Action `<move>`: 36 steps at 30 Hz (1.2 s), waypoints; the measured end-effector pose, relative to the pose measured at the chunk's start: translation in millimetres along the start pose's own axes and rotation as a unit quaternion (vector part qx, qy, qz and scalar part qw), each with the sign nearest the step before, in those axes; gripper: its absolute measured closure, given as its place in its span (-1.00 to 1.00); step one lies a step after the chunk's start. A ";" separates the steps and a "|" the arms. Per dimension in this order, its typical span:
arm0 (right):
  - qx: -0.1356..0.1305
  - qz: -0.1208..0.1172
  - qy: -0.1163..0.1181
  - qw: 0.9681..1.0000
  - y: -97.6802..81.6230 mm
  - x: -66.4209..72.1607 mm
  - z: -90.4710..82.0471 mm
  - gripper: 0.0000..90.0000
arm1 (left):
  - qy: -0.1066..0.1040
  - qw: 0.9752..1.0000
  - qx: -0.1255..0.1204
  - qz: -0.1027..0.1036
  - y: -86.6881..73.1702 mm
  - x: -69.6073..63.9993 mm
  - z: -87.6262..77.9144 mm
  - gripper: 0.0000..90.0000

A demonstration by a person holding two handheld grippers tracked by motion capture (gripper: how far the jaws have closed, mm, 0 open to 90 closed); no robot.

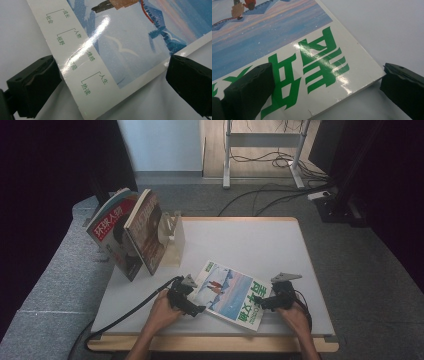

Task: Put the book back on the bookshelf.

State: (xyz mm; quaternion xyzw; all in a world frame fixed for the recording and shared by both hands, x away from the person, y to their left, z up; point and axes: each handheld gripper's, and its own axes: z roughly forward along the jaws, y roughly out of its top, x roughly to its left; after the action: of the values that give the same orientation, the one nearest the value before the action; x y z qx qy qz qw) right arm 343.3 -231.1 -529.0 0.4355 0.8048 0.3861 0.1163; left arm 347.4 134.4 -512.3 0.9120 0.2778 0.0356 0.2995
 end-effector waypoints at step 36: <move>-0.008 -0.055 -0.007 0.998 -3.7 22.5 -4.6 -1.00 | -0.031 0.999 -0.014 -0.022 5.6 19.6 3.8 -1.00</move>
State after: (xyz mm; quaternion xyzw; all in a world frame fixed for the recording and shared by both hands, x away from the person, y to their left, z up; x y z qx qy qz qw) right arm 325.3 -216.9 -525.2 0.3923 0.8235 0.3828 0.1463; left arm 367.5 139.0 -514.3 0.9022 0.2875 0.0043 0.3216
